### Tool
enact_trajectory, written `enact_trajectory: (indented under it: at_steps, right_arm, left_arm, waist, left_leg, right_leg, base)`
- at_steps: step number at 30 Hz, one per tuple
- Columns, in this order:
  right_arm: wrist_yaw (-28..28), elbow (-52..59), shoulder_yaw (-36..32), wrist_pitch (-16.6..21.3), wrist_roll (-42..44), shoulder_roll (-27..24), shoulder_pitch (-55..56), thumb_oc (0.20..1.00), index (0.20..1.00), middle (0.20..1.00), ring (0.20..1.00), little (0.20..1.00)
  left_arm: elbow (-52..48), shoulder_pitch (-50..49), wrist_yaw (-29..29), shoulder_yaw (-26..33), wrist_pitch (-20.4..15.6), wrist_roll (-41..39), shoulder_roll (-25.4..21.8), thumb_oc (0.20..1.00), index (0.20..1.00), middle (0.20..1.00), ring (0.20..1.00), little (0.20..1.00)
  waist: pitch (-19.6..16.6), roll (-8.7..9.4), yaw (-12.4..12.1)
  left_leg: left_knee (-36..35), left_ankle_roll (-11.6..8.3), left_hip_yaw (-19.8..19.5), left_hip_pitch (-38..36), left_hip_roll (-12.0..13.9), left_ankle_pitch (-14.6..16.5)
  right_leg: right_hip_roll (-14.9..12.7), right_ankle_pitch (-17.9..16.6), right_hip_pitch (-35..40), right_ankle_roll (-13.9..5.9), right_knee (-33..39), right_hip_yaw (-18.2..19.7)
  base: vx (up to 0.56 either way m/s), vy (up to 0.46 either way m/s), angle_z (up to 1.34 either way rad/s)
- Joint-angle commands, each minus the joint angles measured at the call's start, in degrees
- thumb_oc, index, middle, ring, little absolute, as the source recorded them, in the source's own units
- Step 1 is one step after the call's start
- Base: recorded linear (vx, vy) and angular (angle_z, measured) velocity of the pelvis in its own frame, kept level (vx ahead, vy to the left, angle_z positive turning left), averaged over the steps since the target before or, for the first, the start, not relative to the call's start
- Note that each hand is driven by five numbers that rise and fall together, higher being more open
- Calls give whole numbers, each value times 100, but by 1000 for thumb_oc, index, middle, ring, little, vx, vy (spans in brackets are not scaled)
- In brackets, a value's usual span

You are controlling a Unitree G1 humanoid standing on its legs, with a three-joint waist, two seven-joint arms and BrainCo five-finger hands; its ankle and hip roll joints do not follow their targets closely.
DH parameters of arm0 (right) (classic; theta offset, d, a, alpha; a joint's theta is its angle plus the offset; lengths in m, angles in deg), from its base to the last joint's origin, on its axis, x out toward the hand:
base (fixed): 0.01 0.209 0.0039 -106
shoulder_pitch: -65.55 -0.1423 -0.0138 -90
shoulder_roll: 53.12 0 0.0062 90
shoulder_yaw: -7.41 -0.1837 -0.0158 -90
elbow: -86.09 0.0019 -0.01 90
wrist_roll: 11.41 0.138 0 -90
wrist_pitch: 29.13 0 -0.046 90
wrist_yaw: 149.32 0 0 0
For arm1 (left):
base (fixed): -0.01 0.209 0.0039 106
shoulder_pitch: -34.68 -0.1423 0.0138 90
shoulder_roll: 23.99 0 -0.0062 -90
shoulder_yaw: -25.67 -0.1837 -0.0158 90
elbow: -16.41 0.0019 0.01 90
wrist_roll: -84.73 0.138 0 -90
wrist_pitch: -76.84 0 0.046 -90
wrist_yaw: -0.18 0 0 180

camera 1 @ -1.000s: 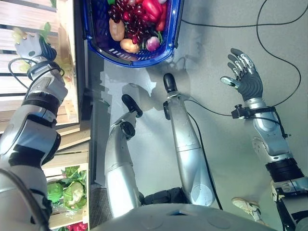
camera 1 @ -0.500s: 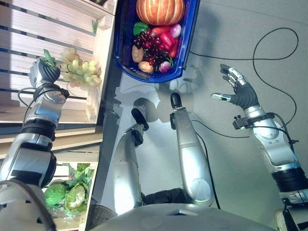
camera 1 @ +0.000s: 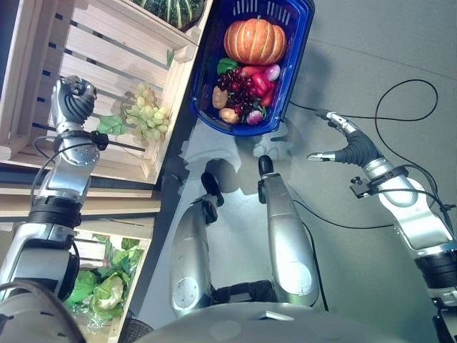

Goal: Pick up fruits and vegetables into the basket

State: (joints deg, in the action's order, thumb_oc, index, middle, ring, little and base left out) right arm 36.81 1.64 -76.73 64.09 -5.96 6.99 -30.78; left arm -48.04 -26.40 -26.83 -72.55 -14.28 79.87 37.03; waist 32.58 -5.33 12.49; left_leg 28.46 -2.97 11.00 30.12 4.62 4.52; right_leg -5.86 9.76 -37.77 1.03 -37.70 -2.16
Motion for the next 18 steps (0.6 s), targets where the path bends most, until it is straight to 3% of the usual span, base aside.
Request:
enact_trajectory:
  at_steps: [1, 8, 9, 10, 13, 15, 18]
  right_arm:
    - [23, 438, -70, 179, -97, 67, 39, 1000, 1000, 1000, 1000, 1000]
    - [56, 400, -23, 117, -78, 44, 10, 1000, 1000, 1000, 1000, 1000]
    - [56, 400, -13, 103, -63, 30, -13, 1000, 1000, 1000, 1000, 1000]
    - [48, 385, 2, 113, -42, 20, -19, 1000, 1000, 1000, 1000, 1000]
    - [6, 356, 4, 150, 54, -46, 15, 1000, 1000, 1000, 1000, 1000]
    - [2, 288, 18, 229, 66, -70, 27, 1000, 1000, 1000, 1000, 1000]
    - [-9, 215, 18, 348, 181, -191, 39, 1000, 1000, 1000, 1000, 1000]
  left_arm:
    - [-289, -122, -155, 310, -67, 172, -405, 200, 200, 200, 200, 200]
    - [-358, -67, -68, 174, 335, 204, -469, 200, 200, 200, 200, 200]
    - [-292, -24, -191, 126, 322, 354, -471, 454, 454, 454, 454, 454]
    - [-238, 8, -210, 74, 318, 508, -477, 1000, 1000, 1000, 1000, 1000]
    - [-189, 69, -213, -74, 395, 944, -584, 1000, 1000, 1000, 1000, 1000]
    - [-79, 151, -320, -207, 509, 1733, -671, 1000, 1000, 1000, 1000, 1000]
    - [148, 346, -142, -588, 972, 2344, -946, 1000, 1000, 1000, 1000, 1000]
  waist:
    - [-278, 240, 26]
    - [-278, 274, 53]
    - [-278, 285, 68]
    - [-278, 292, 78]
    - [-278, 319, 100]
    - [-278, 327, 127]
    - [-278, 334, 183]
  left_leg:
    - [178, 336, 340, -190, -390, 627]
    - [258, 377, 384, -114, -370, 684]
    - [263, 379, 393, -93, -363, 679]
    - [270, 379, 406, -81, -353, 681]
    - [311, 380, 429, -38, -327, 692]
    - [335, 378, 453, 7, -311, 694]
    - [380, 375, 495, 109, -278, 695]
  right_leg:
    - [238, 182, 285, -261, 272, 81]
    - [264, 193, 208, -273, 226, 100]
    - [275, 183, 186, -271, 226, 109]
    - [282, 182, 167, -274, 217, 118]
    - [299, 175, 127, -271, 195, 123]
    - [308, 173, 84, -266, 182, 134]
    - [328, 167, -43, -264, 123, 155]
  base:
    - [6, -6, -3]
    - [6, -14, -2]
    - [4, -31, -2]
    - [11, -30, 0]
    - [23, -36, -1]
    - [18, -11, -1]
    - [31, -21, -5]
